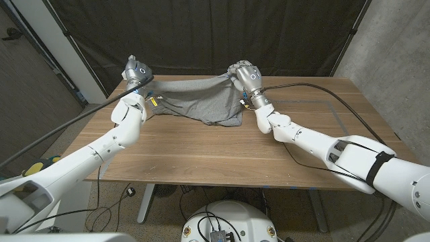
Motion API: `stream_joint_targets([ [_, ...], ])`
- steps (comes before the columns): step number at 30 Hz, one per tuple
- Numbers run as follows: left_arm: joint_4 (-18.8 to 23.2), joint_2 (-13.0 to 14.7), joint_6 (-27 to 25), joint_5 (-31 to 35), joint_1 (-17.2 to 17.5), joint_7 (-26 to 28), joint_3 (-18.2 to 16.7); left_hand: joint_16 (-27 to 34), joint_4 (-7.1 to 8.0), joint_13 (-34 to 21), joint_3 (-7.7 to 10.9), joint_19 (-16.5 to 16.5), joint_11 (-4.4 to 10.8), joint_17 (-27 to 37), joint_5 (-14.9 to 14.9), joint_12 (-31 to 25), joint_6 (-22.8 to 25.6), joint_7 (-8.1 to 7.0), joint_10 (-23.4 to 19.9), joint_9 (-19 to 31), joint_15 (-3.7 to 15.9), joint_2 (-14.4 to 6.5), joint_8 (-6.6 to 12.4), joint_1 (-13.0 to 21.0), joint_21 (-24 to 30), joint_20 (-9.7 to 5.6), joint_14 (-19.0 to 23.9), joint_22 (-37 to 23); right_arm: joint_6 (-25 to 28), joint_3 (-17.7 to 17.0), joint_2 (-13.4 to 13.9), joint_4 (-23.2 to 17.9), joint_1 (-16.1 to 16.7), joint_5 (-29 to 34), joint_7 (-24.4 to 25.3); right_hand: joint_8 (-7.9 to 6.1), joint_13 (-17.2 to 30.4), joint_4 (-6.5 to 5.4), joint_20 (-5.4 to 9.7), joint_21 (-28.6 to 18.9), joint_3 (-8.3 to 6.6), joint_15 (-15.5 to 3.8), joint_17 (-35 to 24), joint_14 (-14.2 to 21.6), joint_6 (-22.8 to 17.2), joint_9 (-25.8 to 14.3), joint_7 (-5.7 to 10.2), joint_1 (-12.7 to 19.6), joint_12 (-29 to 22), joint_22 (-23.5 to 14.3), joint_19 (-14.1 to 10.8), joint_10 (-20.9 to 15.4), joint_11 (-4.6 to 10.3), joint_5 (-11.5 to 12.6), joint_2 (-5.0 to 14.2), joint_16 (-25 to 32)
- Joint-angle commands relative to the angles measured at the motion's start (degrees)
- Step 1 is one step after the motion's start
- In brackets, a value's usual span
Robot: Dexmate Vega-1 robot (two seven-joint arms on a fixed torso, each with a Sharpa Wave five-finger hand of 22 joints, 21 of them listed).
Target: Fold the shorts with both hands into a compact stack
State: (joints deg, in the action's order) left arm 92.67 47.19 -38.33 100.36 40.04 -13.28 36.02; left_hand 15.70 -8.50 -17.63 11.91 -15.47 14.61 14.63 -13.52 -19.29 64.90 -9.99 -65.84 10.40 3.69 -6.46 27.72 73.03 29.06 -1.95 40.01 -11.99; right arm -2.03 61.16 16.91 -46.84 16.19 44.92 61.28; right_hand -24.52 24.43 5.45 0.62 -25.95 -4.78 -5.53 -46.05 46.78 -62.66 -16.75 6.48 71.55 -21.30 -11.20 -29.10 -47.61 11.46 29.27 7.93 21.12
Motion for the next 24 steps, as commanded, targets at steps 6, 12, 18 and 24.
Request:
stream_joint_targets([
  [6, -20.2, -9.2, -7.3, -1.7, -9.5, 9.0, 10.1, 0.4, 0.2, -8.8, 0.47, -0.5, -2.82, 0.1, 0.6, 0.4, 0.0, 0.43, -3.8, 0.0, 10.08, -0.2, -0.59, -0.8, 0.6, 0.05, 1.0, -0.1, -2.4, 9.9, -11.0, 24.1, -8.7, -6.7, 1.1, 0.41, -0.2, 0.44, -0.21, -0.5, -0.02, -7.9, -0.2, 0.7, -0.7, 0.6, -0.31, 0.3, 0.2, 0.0, -0.9, -0.8, -0.14, 0.5, -0.24, -0.5],
  [12, -29.2, -13.1, -9.7, -6.6, -13.5, 14.4, 14.6, 0.5, 0.19, -8.7, 0.51, -0.5, -2.81, 0.1, 0.8, 0.4, 0.0, 0.27, -4.1, 0.0, 10.09, -0.2, -0.85, -0.9, 0.8, 0.11, 1.2, -0.1, -0.4, 13.7, -12.0, 25.8, -10.0, -11.4, -5.0, 0.68, -0.4, 0.53, -0.33, -0.5, -0.09, -7.92, -0.1, 0.9, -0.8, 1.1, -0.4, 0.2, 0.3, 0.1, -1.1, -0.9, -0.18, 0.5, -0.38, -0.8],
  [18, -38.0, -16.6, -11.6, -12.5, -17.4, 19.8, 19.6, 0.6, 0.14, -8.6, 0.55, -0.4, -2.8, 0.1, 1.0, 0.6, 0.1, 0.27, -4.3, 0.0, 10.09, -0.2, -1.11, -1.0, 0.9, 0.18, 1.6, -0.2, 1.7, 17.2, -12.2, 26.0, -10.9, -15.0, -9.6, 0.84, -0.4, 0.6, -0.42, -0.5, -0.14, -7.92, 0.0, 1.0, -0.9, 1.4, -0.41, 0.2, 0.4, 0.1, -1.1, -0.9, -0.04, 0.5, -0.46, -0.9],
  [24, -50.3, -22.2, -14.9, -19.3, -21.5, 27.5, 25.3, 0.5, 0.02, -8.6, 0.62, -0.4, -2.78, 0.0, 1.2, 0.6, 0.1, 0.53, -4.5, 0.0, 10.09, -0.1, -1.37, -1.0, 1.0, 0.15, 1.9, -0.2, 2.6, 19.5, -12.1, 26.0, -11.3, -16.9, -10.6, 1.11, -0.5, 0.69, -0.45, -0.5, -0.25, -7.96, 0.0, 1.3, -0.9, 1.8, -0.43, 0.2, 0.5, 0.1, -1.2, -0.9, -0.14, 0.4, -0.49, -1.1],
])
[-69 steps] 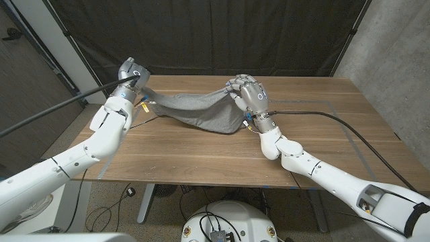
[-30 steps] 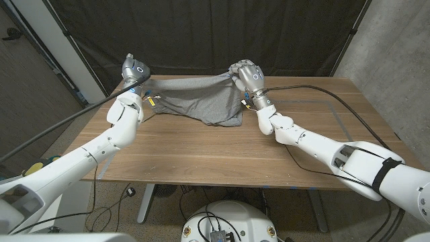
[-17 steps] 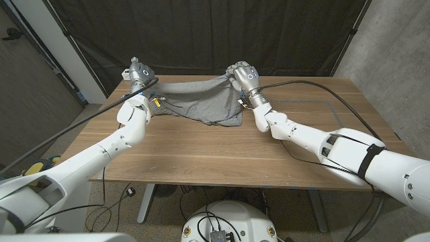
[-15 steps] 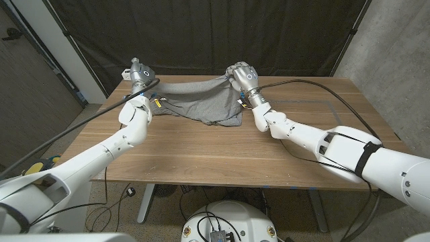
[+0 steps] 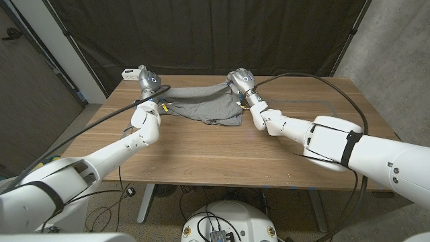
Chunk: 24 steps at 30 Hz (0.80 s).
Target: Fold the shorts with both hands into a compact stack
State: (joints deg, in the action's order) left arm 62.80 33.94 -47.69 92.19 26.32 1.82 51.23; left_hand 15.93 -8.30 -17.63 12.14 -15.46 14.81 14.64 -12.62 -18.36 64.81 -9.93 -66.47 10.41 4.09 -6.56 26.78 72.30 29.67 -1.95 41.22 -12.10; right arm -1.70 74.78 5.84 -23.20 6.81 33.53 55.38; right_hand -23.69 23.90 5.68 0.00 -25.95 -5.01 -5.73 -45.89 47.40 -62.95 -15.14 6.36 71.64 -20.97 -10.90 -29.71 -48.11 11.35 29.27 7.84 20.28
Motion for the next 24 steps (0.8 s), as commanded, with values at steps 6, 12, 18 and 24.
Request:
stream_joint_targets([
  [6, -30.1, -14.1, -7.6, -20.3, -11.4, 18.6, 14.8, 0.2, -0.01, -7.9, 1.91, -0.1, -2.94, -0.2, 1.2, 0.9, -2.4, 0.97, -2.8, -0.1, 9.69, -2.0, -3.1, -0.4, 1.2, 0.44, 2.0, -0.4, 3.5, 7.1, -1.1, 2.4, -2.4, -6.4, -6.1, 1.13, -0.3, 0.83, 0.09, -0.5, -0.38, -7.87, -0.3, 1.1, -0.1, 1.0, -0.28, 0.5, 0.4, -0.2, -0.6, -0.3, -0.47, 0.2, -0.26, -0.3],
  [12, -37.9, -18.0, -6.9, -28.8, -14.4, 22.8, 19.9, 0.0, -0.15, -6.7, 2.46, -0.4, -3.02, -0.4, 1.6, 1.8, -2.5, 1.72, -2.5, -0.2, 9.71, -2.3, -4.01, -0.4, 1.6, 0.39, 2.8, -0.4, 4.4, 8.3, -1.5, 2.5, -3.1, -6.7, -8.6, 1.6, -0.4, 1.04, 0.03, -0.5, -0.6, -7.88, -0.4, 1.2, -0.1, 1.6, -0.33, 0.8, 0.6, -0.2, -0.7, -0.1, -0.63, 0.0, -0.18, -0.4],
  [18, -43.3, -20.9, -4.4, -34.7, -16.9, 19.9, 27.3, -0.9, 0.02, -4.1, 4.32, -0.2, -2.97, -1.2, 2.2, 3.9, -5.7, 2.33, -1.2, -0.2, 9.61, -3.3, -7.59, -0.8, 2.6, 0.27, 4.0, -0.5, 5.2, 9.1, -1.8, 2.4, -3.1, -6.2, -8.6, 2.39, -0.6, 1.16, -0.02, -0.5, -0.95, -7.87, -0.6, 1.2, 0.2, 2.3, -0.17, 0.9, 1.1, -0.2, -0.7, 0.7, -0.41, -0.3, 0.17, -0.5],
  [24, -43.5, -21.2, -3.9, -37.9, -18.7, 12.7, 34.7, -4.5, 2.28, 2.4, 13.03, 2.2, -2.82, -2.4, 2.0, 8.0, -18.2, 3.21, 10.2, -0.2, 9.47, -4.6, -16.86, -2.8, 5.6, 1.01, 1.3, -1.2, 7.6, 9.3, -2.0, 2.2, -3.0, -5.0, -7.8, 6.95, -1.8, 1.49, -0.03, -0.4, -2.02, -7.7, -1.1, 0.4, 5.7, 3.9, 1.77, 1.0, 4.4, -0.2, -0.6, 6.0, -0.15, -1.7, 0.59, -1.2],
])
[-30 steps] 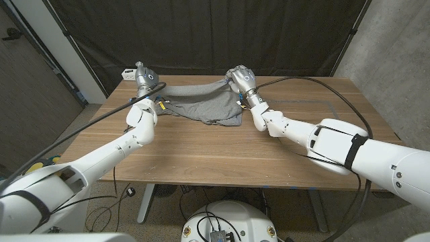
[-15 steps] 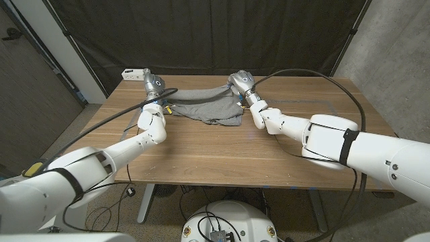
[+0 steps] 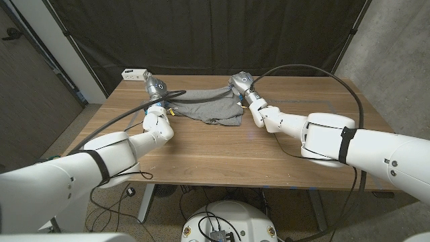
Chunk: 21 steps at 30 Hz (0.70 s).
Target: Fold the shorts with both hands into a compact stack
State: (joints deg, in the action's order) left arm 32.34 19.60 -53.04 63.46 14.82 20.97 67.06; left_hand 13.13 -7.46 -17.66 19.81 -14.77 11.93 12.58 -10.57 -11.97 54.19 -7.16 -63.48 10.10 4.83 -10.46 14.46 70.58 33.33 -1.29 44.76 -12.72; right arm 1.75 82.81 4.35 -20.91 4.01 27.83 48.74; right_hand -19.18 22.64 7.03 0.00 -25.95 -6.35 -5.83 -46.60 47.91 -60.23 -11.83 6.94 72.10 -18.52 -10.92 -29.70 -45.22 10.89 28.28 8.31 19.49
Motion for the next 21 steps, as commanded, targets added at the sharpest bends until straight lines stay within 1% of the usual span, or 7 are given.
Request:
stream_joint_targets([
  [1, -13.0, -6.9, 1.4, -9.6, -7.4, -7.2, 19.7, -2.1, 1.63, 3.3, 6.71, 2.1, 0.07, -0.4, -0.2, 1.8, -10.2, 0.69, 9.7, 0.2, 8.65, -0.9, -4.82, -1.3, 2.4, 0.71, -3.6, -0.7, 4.4, 1.1, -0.5, -0.1, -0.1, 0.7, -1.1, 3.5, -0.8, 0.13, -0.09, -0.3, -0.9, -7.54, -0.5, -0.5, 4.5, 0.8, 1.59, 0.4, 2.6, -0.1, -0.5, 4.2, 0.35, -1.0, 0.19, -0.7],
  [4, -13.2, -7.2, 0.8, -10.4, -8.0, -10.7, 22.6, -2.8, 2.35, 5.1, 9.56, 3.4, -0.08, -0.8, 0.0, 2.1, -17.2, 2.07, 16.4, 0.1, 8.25, -1.0, -5.06, -2.3, 3.8, 1.09, -8.5, -0.9, 5.4, 0.6, -0.6, -0.4, 0.2, 1.1, 0.0, 6.95, -1.6, 0.39, -0.23, -0.1, -2.12, -7.68, -0.7, -1.3, 10.2, 1.0, 3.51, 0.7, 4.9, -0.1, -0.2, 7.2, 0.14, -1.7, 0.79, -1.2],
  [7, -13.2, -7.4, 0.0, -11.3, -8.4, -12.7, 24.5, -2.9, 3.95, 6.6, 12.7, 6.3, -0.46, -0.7, 0.3, 1.8, -30.0, 4.85, 26.2, 0.1, 7.06, -0.6, -5.13, -5.1, 6.0, 2.49, -18.1, -1.2, 8.6, 0.3, -0.6, -1.8, 0.5, 2.3, 0.6, 8.89, -2.4, 0.5, -0.16, 0.3, -4.22, -7.57, -0.4, -3.2, 16.2, 0.9, 4.06, 1.4, 7.0, -0.1, 0.5, 10.2, -0.08, -2.6, 1.77, -2.6],
  [9, -13.3, -7.9, -1.2, -11.9, -8.6, -14.4, 25.5, -3.0, 4.17, 6.9, 13.74, 7.8, -2.14, -0.7, 0.2, 1.9, -35.4, 7.0, 31.8, 0.1, 5.5, -0.5, -5.16, -6.4, 6.9, 2.82, -22.6, -1.1, 10.1, -0.8, 2.1, -7.2, 1.4, 3.0, 1.3, 9.02, -3.1, 0.06, -0.41, 0.7, -6.61, -7.46, 0.7, -5.1, 20.8, 1.0, 4.12, 1.3, 8.0, -0.1, 1.6, 13.2, 0.41, -3.4, 2.29, -4.3],
  [14, -13.5, -8.5, -4.7, -12.3, -8.9, -17.6, 28.6, -2.8, 4.53, 7.2, 16.06, 10.9, -6.86, -0.6, 0.0, 1.9, -44.3, 10.84, 42.2, 0.1, -0.52, -1.0, -4.9, -8.2, 8.5, 5.01, -31.0, -0.8, 15.5, -4.4, 9.9, -23.4, 4.2, 5.5, -1.6, 8.77, -3.8, -2.08, -0.2, 1.1, -10.03, -7.12, 2.4, -7.5, 23.4, 1.0, 4.27, 0.0, 8.1, -0.2, 3.0, 15.4, 0.28, -3.9, 3.61, -6.4],
  [17, -13.6, -9.0, -8.1, -13.0, -8.9, -18.6, 29.6, -2.5, 4.79, 7.2, 16.68, 11.7, -7.6, -0.4, 0.0, 1.9, -45.6, 11.21, 44.0, 0.2, -1.65, -1.2, -4.88, -8.3, 8.7, 5.76, -32.0, -0.7, 17.6, -6.8, 13.6, -31.2, 6.2, 7.3, -3.1, 8.54, -4.1, -3.45, -0.12, 1.0, -12.21, -7.02, 3.0, -8.6, 23.8, 0.9, 4.29, -0.4, 7.9, -0.3, 3.2, 15.8, 0.03, -4.2, 3.85, -7.1],
  [21, -13.4, -9.3, -13.8, -15.5, -8.3, -14.0, 28.4, -1.6, 5.79, 7.2, 16.24, 11.8, -8.4, -0.2, 0.4, 1.7, -46.3, 10.39, 45.5, 0.2, -2.5, -1.0, -4.66, -9.5, 9.1, 6.5, -31.1, -0.5, 19.2, -10.4, 17.0, -38.7, 9.2, 9.3, -3.8, 8.41, -4.2, -4.58, 0.01, 0.7, -13.68, -6.81, 3.5, -9.3, 23.9, 0.8, 4.15, -1.0, 7.8, -0.4, 2.8, 15.9, -0.12, -4.6, 3.65, -7.5],
])
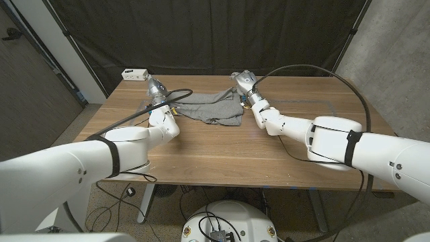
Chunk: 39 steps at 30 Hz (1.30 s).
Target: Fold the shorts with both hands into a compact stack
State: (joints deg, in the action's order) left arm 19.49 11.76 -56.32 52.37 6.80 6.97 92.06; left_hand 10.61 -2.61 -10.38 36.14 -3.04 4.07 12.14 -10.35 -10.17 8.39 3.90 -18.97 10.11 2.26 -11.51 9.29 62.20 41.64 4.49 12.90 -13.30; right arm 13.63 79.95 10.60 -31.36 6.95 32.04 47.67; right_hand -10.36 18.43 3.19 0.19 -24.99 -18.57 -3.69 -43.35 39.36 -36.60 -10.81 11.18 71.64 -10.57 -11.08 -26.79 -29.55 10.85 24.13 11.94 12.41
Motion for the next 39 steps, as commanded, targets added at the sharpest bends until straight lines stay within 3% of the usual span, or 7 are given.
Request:
stream_joint_targets([
  [1, -0.4, -1.5, -12.3, -5.5, 0.1, 2.5, 2.4, 1.3, 1.31, -0.1, 0.02, -0.3, -0.63, 0.4, 0.1, -0.2, -0.4, -0.78, 1.1, 0.2, 0.0, -0.2, 0.65, -1.4, 1.0, 1.12, 1.5, 0.1, 7.0, -8.5, 11.5, -29.7, 7.0, 5.4, -2.7, -0.42, 0.0, -1.02, -0.2, -0.3, -1.75, -8.87, 0.4, -1.0, 0.3, -0.2, -0.09, -0.7, -0.2, -0.2, -0.2, 0.3, -0.16, -0.5, -0.12, -0.6],
  [5, 8.6, 2.3, -21.5, -8.6, 1.9, 15.2, -4.2, 2.8, 4.44, -0.3, -0.35, -1.4, 0.12, 0.4, 0.3, -1.7, 2.4, -4.07, -1.0, 0.3, 0.76, 0.3, 1.71, -4.6, 2.3, 1.52, 5.1, 0.4, 7.4, -12.4, 14.3, -36.6, 10.4, 6.0, -4.6, -0.73, -0.3, -2.42, -0.37, -0.7, -2.7, -8.79, 1.2, -1.3, -0.2, -0.1, -0.55, -2.3, -0.6, -0.1, -1.1, -0.3, -1.48, -1.2, -0.78, -0.7],
  [9, 35.0, 17.0, -23.7, 12.0, 6.7, 0.7, -10.3, 2.9, 9.4, -0.5, -3.03, -2.0, 1.76, -0.3, 0.6, -2.8, 6.5, -8.69, -4.6, 0.5, 2.29, 1.8, 2.41, -11.7, 3.4, 0.73, 7.6, 1.2, 7.2, -15.5, 16.8, -42.9, 13.9, 6.5, -7.2, -0.9, -0.8, -6.28, -1.11, -1.0, -1.1, -8.05, 2.7, -1.5, -1.2, 0.0, -1.5, -9.1, -0.8, 0.2, -2.1, -0.9, -2.91, -3.5, -3.74, -0.7],
  [13, 50.1, 24.4, -23.1, 12.2, 9.6, -0.2, -13.8, 2.8, 12.16, -0.6, -8.19, -2.5, 3.96, -1.1, 0.5, -3.5, 12.4, -11.6, -8.2, 0.6, 4.41, 4.9, 3.27, -20.5, 3.6, -0.15, 9.9, 2.0, 7.7, -18.4, 18.5, -48.3, 17.2, 7.2, -9.7, -0.67, -1.3, -10.3, -2.0, -1.0, 1.68, -7.4, 4.2, -2.8, -0.7, 0.0, -2.88, -17.3, -0.8, 0.3, -2.8, -0.7, -5.67, -5.7, -6.06, -0.9],
  [20, 66.7, 32.1, -17.9, 6.5, 17.7, 6.3, -25.1, 3.0, 12.9, -0.7, -10.61, -2.5, 3.01, -1.2, 0.2, -4.0, 14.7, -11.55, -10.6, 0.6, 4.78, 5.2, 3.24, -25.9, 3.3, 0.22, 11.8, 2.3, 6.7, -23.4, 20.7, -56.6, 22.5, 5.6, -15.6, -0.05, -2.0, -13.03, -2.34, -0.1, 4.04, -4.06, 7.6, -5.8, 3.3, -0.3, -5.18, -26.0, -0.5, 0.3, -1.1, 1.5, -8.69, -8.1, -5.83, -1.8],
  [27, 82.5, 39.4, -9.3, -3.9, 25.0, 4.6, -38.2, 1.5, 11.56, -0.8, -13.85, -0.5, 0.52, -1.6, -0.4, -2.7, 14.9, -11.39, -9.5, 0.5, 3.88, 7.7, 2.02, -32.3, 1.9, 0.43, 10.7, 2.5, 5.2, -26.5, 21.8, -60.3, 25.2, 5.6, -20.3, -0.03, -2.7, -13.03, -3.56, 0.7, 5.61, -1.46, 10.5, -9.2, 6.4, -0.5, -6.12, -32.4, -0.2, 0.4, -0.2, 3.9, -11.06, -10.2, -4.66, -2.2],
  [39, 94.2, 43.9, -10.5, -8.2, 28.4, -0.9, -47.8, -0.5, 11.12, -0.7, -14.98, 8.1, -2.37, -1.6, -1.0, -0.4, 3.0, -10.34, 1.6, 0.2, -0.73, 5.7, 0.57, -39.0, -3.2, 3.51, -1.7, 2.6, 5.5, -31.2, 21.7, -65.1, 29.4, 1.6, -27.4, 0.36, -4.7, -13.1, -4.23, 3.6, 6.54, 1.75, 15.9, -18.4, 15.6, -0.3, -8.46, -42.5, 0.3, 0.7, 3.0, 10.7, -13.21, -12.3, -2.07, -2.4],
])
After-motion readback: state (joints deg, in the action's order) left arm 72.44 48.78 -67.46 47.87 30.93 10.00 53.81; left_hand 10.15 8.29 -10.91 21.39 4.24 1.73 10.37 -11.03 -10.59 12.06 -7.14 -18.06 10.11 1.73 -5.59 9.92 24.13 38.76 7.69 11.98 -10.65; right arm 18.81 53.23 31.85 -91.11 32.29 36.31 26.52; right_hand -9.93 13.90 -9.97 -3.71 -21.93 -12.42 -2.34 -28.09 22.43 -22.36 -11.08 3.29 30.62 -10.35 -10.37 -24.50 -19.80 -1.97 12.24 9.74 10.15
